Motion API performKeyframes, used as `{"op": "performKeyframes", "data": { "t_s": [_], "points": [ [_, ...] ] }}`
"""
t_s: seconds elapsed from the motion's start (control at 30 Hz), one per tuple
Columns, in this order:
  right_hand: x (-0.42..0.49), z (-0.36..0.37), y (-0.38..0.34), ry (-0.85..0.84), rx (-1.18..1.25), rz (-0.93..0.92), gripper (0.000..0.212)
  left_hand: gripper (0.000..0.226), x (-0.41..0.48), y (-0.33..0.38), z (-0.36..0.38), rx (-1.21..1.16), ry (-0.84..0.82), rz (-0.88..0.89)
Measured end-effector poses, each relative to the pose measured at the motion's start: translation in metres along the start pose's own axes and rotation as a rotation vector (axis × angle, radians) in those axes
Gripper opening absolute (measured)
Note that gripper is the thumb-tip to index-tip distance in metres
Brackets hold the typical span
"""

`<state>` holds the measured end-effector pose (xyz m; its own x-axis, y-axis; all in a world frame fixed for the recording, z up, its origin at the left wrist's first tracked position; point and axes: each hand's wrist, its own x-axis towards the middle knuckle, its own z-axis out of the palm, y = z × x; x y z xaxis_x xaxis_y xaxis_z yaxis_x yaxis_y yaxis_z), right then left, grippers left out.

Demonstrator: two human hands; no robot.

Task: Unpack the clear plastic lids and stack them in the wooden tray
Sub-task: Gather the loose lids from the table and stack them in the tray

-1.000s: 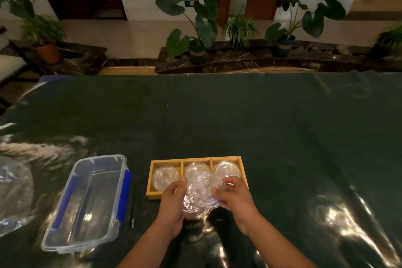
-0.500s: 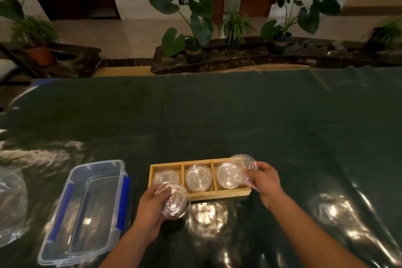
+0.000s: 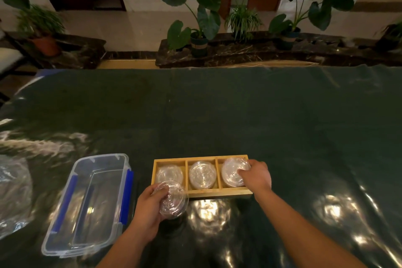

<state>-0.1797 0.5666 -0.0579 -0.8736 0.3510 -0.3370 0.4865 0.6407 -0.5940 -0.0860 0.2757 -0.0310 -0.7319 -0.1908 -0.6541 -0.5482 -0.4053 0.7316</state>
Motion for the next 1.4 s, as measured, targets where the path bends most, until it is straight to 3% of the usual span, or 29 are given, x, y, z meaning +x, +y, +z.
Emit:
{"op": "performKeyframes", "data": {
  "t_s": [0.13,0.23,0.4,0.7,0.77,0.87,0.97,1.07,1.4],
  "points": [
    [0.002,0.002,0.002,-0.023,-0.109,0.029,0.038,0.016,-0.001,0.000,0.002,0.008,0.006,0.024],
    [0.003,0.001,0.003,-0.031,-0.067,0.037,0.033,0.017,-0.001,0.000,0.002,-0.006,-0.007,0.026],
    [0.002,0.000,-0.001,-0.030,-0.034,-0.001,0.053,0.021,-0.001,-0.003,0.004,-0.024,-0.029,0.009],
    [-0.003,-0.002,0.005,-0.032,-0.002,-0.015,0.051,0.029,0.006,-0.003,0.003,-0.045,-0.044,-0.007],
    [-0.014,-0.007,0.005,0.078,-0.017,-0.093,0.044,0.030,0.007,-0.004,0.004,-0.044,-0.035,-0.005],
    [-0.045,-0.009,-0.007,0.220,0.062,-0.357,0.023,0.028,0.008,-0.005,0.008,-0.043,-0.028,0.000],
    [-0.082,0.003,-0.030,0.023,0.148,-0.503,0.006,0.025,0.007,-0.007,0.019,-0.033,-0.017,-0.001],
    [-0.108,0.024,-0.051,-0.334,0.284,-0.345,0.016,0.024,0.007,-0.010,0.031,-0.034,-0.015,0.021],
    [-0.102,0.039,-0.059,-0.338,0.500,-0.117,0.019,0.021,0.007,-0.012,0.042,-0.034,-0.073,0.017]
  ]
}}
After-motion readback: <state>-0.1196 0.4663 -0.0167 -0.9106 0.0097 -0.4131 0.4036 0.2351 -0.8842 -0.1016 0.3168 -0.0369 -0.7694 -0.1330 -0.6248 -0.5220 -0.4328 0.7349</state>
